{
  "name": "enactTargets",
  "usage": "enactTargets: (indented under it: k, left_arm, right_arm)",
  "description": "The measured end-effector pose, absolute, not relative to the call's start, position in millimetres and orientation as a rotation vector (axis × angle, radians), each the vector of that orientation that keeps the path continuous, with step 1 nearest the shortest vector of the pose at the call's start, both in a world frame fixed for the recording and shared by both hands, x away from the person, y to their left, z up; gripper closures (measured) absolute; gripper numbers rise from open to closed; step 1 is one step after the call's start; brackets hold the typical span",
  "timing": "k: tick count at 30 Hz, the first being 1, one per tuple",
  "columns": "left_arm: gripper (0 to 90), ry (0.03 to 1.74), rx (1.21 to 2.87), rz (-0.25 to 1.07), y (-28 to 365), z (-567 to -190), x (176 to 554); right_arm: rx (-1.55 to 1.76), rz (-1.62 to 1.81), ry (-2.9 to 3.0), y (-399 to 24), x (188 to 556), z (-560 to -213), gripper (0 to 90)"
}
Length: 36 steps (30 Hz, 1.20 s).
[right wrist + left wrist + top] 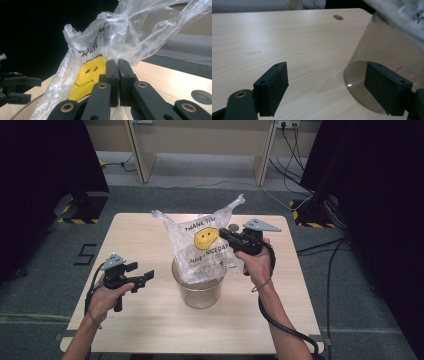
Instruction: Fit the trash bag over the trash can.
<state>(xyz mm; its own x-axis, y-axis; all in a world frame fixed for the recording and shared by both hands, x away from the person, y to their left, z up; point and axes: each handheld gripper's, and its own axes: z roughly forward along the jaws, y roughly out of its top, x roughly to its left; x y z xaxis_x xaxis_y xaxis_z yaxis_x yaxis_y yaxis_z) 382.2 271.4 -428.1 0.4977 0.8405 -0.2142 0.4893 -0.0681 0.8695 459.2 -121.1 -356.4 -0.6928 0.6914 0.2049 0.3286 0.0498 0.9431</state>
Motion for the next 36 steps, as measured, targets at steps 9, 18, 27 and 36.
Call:
enactTargets:
  k: [9,18,27,36]
  left_arm:
    - [21.9,1.089,1.669,0.376,254,-407,390]
    - [43.3,1.019,1.638,0.303,227,-395,405]
    - [60.4,0.99,1.648,0.277,215,-398,410]
    - [71.8,0.889,1.706,0.363,204,-395,400]
  right_arm:
    - [1.035,1.674,2.048,-114,455,-364,88.1]
    - [1.006,1.66,2.106,-102,449,-370,87.6]
    - [0.986,1.644,2.188,-88,447,-383,86.0]
    - [0.882,1.555,2.28,-90,432,-392,83.4]
